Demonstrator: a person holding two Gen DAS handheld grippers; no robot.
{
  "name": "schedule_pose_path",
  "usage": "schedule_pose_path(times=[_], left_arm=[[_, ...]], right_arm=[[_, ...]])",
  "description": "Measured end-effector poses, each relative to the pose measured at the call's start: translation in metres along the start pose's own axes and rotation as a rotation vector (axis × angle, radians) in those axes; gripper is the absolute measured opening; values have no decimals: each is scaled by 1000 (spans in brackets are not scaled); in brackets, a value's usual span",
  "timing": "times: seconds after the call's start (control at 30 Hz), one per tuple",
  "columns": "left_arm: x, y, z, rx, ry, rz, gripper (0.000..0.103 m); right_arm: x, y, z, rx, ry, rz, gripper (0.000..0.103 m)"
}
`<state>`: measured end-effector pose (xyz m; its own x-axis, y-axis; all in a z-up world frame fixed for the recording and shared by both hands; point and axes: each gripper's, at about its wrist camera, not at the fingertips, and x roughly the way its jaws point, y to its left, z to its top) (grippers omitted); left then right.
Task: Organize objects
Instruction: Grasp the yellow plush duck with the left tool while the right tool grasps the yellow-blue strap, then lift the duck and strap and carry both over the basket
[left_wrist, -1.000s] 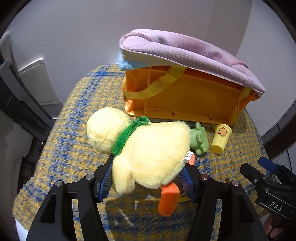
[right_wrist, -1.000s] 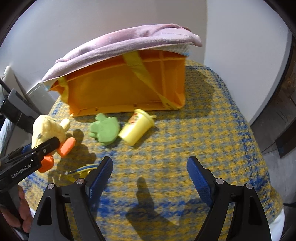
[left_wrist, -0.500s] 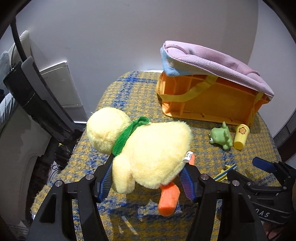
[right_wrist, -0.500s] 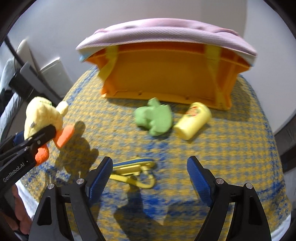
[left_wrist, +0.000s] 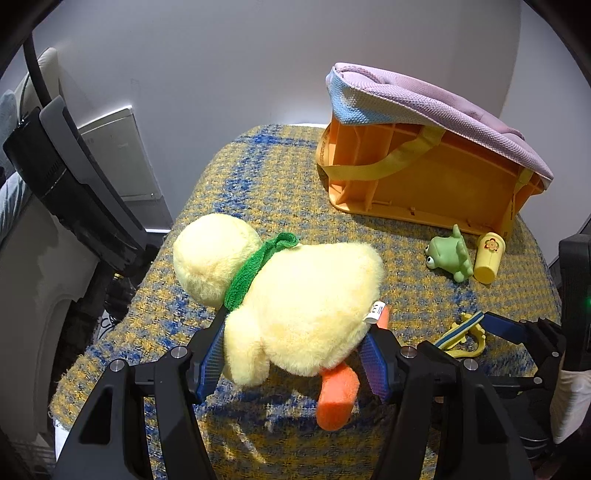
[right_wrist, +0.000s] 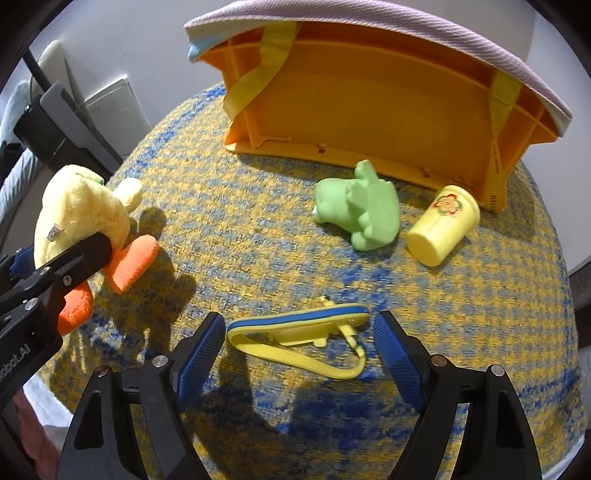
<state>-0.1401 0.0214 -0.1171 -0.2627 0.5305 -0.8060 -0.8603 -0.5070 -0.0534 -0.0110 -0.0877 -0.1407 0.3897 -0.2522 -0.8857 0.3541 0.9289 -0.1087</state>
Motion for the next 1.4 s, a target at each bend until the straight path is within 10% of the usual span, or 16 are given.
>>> schedule_pose_path(times=[0.73,0.9,0.97,1.4], left_arm=[[-11,-26,5,53,-16,-47,63],[-20,-38,10,75,-33,-57,63],[-24,-41,13,85,-42,-55,63],[-39,-58,18,212,-48,-164,63]], right_arm=[[-18,-19,6,37,-56,16,64],[-26,-24,10,46,-68,31,46],[-29,-27,10,45,-63,43,22],[-52,-45,4,67,-106,71,10]])
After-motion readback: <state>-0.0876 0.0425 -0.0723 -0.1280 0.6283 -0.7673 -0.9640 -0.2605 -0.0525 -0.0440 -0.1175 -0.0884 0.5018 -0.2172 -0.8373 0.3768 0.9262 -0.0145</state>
